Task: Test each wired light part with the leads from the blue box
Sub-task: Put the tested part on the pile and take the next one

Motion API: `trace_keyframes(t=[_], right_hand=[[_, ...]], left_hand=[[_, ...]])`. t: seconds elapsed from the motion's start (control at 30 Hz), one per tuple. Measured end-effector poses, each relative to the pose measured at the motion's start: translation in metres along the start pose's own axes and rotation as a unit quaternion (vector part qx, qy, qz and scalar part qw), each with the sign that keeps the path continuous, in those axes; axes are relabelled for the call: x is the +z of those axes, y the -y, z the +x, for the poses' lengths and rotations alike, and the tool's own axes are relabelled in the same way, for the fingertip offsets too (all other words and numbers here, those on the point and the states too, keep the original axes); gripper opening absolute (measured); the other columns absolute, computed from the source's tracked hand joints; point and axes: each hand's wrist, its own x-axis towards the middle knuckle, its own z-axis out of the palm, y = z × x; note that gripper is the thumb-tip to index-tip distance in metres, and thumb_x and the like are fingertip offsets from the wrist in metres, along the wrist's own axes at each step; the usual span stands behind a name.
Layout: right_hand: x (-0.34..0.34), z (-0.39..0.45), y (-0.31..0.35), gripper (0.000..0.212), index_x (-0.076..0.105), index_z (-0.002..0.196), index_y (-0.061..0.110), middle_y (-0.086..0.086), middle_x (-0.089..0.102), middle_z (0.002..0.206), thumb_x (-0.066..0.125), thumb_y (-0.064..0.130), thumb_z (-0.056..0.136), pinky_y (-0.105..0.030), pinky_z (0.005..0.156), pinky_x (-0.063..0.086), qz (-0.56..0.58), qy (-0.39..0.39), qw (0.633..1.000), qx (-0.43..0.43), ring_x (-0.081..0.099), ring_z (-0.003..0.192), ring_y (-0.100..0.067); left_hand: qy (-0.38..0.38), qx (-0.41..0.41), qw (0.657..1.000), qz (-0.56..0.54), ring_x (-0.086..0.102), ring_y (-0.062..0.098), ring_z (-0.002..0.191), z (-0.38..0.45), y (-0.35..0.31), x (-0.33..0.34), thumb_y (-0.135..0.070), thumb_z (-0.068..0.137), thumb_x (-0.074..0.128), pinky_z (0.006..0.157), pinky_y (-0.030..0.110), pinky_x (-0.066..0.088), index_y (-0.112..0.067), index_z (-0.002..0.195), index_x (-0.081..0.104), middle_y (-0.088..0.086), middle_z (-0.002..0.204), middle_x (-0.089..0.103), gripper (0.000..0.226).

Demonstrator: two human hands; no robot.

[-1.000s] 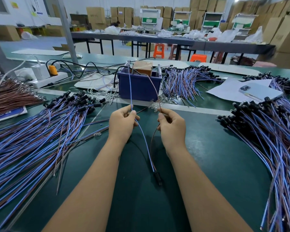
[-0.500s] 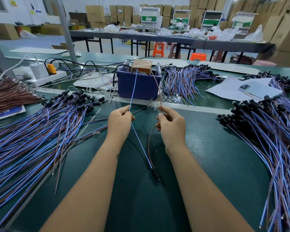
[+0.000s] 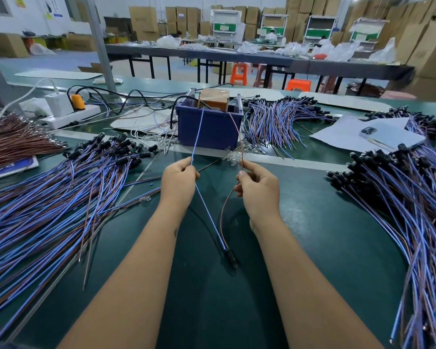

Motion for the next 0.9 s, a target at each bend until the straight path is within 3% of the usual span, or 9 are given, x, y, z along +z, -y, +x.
trace_keyframes(t=[0.13,0.37,0.5,0.6,0.9], right_hand=[[-0.0009,-0.0003,0.0014,0.032,0.065,0.12,0.015,-0.002,0.057,0.074,0.051,0.001,0.095,-0.014,0.054,0.048,-0.001,0.004,1.0,0.0,0.052,0.049,0.001],[0.0002,0.0001,0.0016,0.033,0.064,0.121,0.015,0.0,0.055,0.073,0.051,0.0,0.095,-0.015,0.054,0.048,-0.002,0.004,1.0,0.002,0.052,0.048,0.001],[0.001,-0.0003,0.0026,0.034,0.065,0.122,0.018,0.0,0.055,0.073,0.052,0.001,0.095,-0.019,0.058,0.049,-0.008,0.006,1.0,-0.003,0.052,0.049,0.0],[0.0011,-0.0011,0.003,0.034,0.064,0.122,0.019,-0.001,0.056,0.074,0.052,0.002,0.095,-0.021,0.06,0.051,-0.016,0.009,1.0,-0.005,0.053,0.049,0.0],[0.0014,0.0003,0.0026,0.035,0.063,0.126,0.018,0.0,0.056,0.073,0.052,0.003,0.096,-0.026,0.064,0.053,-0.022,0.011,1.0,-0.002,0.053,0.049,0.001]], left_hand=[[-0.002,-0.002,1.0,-0.008,0.028,0.013,0.047,0.0001,-0.001,-0.0008,-0.004,0.086,0.044,0.052,0.027,0.028,-0.029,0.069,0.064,-0.006,0.052,0.041,0.036],[-0.006,0.011,1.0,0.002,0.03,0.019,0.053,0.003,-0.0014,0.0005,-0.006,0.087,0.043,0.055,0.03,0.027,-0.021,0.065,0.057,0.006,0.063,0.044,0.03],[-0.014,0.015,1.0,-0.003,0.036,0.015,0.051,0.0045,-0.0027,-0.0007,-0.005,0.088,0.042,0.056,0.027,0.035,-0.027,0.067,0.058,-0.004,0.062,0.052,0.035],[-0.013,0.02,1.0,-0.012,0.04,0.012,0.05,0.0045,-0.0033,-0.0009,-0.003,0.09,0.041,0.054,0.026,0.042,-0.033,0.068,0.057,-0.002,0.066,0.054,0.041],[-0.009,0.022,1.0,-0.011,0.043,0.012,0.052,0.006,-0.0029,0.0001,-0.003,0.09,0.042,0.053,0.024,0.044,-0.032,0.072,0.06,-0.002,0.068,0.055,0.039]])
